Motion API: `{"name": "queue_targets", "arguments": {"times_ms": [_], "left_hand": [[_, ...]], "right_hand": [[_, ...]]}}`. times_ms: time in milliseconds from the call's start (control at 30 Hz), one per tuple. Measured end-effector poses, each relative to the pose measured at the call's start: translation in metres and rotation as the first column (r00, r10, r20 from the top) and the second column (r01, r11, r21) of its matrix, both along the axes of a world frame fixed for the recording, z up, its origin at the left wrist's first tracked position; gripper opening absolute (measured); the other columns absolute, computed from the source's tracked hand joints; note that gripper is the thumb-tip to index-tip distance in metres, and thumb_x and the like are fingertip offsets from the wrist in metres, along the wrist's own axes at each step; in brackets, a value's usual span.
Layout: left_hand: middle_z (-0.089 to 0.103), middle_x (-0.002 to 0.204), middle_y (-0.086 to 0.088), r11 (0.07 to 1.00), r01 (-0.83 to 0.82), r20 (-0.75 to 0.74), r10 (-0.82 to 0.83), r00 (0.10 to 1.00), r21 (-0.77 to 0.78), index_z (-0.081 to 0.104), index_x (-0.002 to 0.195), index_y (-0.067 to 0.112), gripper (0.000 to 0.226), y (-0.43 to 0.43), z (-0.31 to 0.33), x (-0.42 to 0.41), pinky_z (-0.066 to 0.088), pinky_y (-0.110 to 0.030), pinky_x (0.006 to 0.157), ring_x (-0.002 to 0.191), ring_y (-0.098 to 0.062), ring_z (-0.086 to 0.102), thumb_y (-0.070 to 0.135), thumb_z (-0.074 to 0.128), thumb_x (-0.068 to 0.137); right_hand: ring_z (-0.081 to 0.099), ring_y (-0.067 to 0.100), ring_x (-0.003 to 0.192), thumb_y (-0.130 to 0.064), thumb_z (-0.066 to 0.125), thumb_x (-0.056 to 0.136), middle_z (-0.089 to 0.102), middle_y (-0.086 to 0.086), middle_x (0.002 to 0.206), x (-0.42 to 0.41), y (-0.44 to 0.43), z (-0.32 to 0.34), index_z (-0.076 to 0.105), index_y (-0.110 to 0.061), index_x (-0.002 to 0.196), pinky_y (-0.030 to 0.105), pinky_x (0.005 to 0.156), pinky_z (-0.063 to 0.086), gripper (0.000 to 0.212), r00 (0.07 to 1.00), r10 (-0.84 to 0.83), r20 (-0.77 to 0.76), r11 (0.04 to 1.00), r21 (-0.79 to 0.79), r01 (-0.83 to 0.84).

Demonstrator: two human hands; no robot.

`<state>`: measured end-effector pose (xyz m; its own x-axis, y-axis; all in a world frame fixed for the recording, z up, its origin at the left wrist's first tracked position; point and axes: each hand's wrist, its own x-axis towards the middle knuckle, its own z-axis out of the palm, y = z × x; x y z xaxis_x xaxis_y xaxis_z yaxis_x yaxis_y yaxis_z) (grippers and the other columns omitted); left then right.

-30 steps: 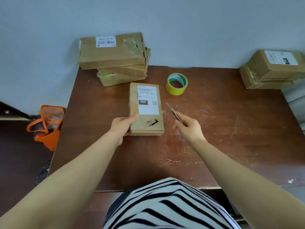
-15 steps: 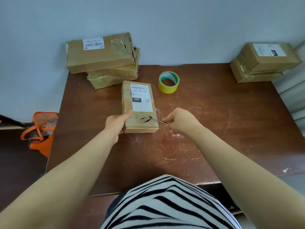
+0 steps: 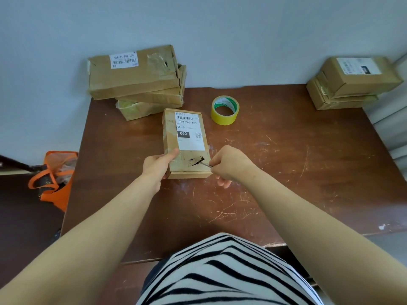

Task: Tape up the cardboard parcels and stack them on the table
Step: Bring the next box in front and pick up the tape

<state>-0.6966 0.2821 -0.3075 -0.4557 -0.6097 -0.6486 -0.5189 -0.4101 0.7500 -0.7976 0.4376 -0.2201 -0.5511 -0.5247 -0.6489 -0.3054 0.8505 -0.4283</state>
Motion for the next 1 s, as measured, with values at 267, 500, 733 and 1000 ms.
{"name": "queue_targets", "arguments": {"times_ms": [267,500,733,1000], "left_hand": [[0.070,0.089,-0.003,0.998,-0.005,0.009,0.005,1.000,0.063,0.065,0.090,0.014,0.025,0.011,-0.002,-0.002,0.046,-0.028,0.063,0.078,-0.019,0.063,0.034,0.070,0.078],[0.069,0.079,0.002,0.998,0.014,-0.011,-0.013,1.000,0.061,0.064,0.093,0.014,0.027,0.016,-0.004,-0.002,0.045,-0.023,0.052,0.069,-0.012,0.063,0.036,0.071,0.078],[0.071,0.083,0.002,0.999,0.015,-0.029,-0.013,0.999,0.045,0.064,0.093,0.016,0.024,0.018,-0.006,-0.005,0.052,-0.026,0.062,0.074,-0.012,0.067,0.035,0.071,0.080],[0.072,0.093,-0.002,0.995,-0.002,-0.037,0.006,0.999,0.103,0.064,0.101,0.013,0.028,0.019,-0.006,-0.004,0.056,-0.029,0.064,0.085,-0.016,0.068,0.032,0.071,0.082]], "right_hand": [[0.063,0.025,0.057,0.002,0.053,0.087,0.064,0.017,0.083,0.008,-0.004,-0.017,0.062,0.002,0.104,0.027,0.052,0.056,0.019,0.923,-0.301,0.240,0.942,-0.078,0.327],[0.063,0.021,0.041,0.006,0.037,0.081,0.064,0.010,0.051,0.020,-0.005,-0.029,0.057,0.000,0.093,0.023,0.043,0.049,0.025,0.906,-0.382,0.184,0.912,-0.085,0.402],[0.054,0.014,0.032,-0.001,0.035,0.085,0.064,0.007,0.052,0.037,-0.002,-0.040,0.048,-0.012,0.123,0.021,0.041,0.047,0.042,0.896,-0.425,0.129,0.881,-0.170,0.442],[0.066,0.032,0.084,0.000,0.039,0.091,0.061,0.013,0.107,0.047,-0.002,-0.048,0.049,-0.008,0.123,0.038,0.072,0.056,0.034,0.940,-0.309,-0.142,0.945,-0.160,0.286]]}}
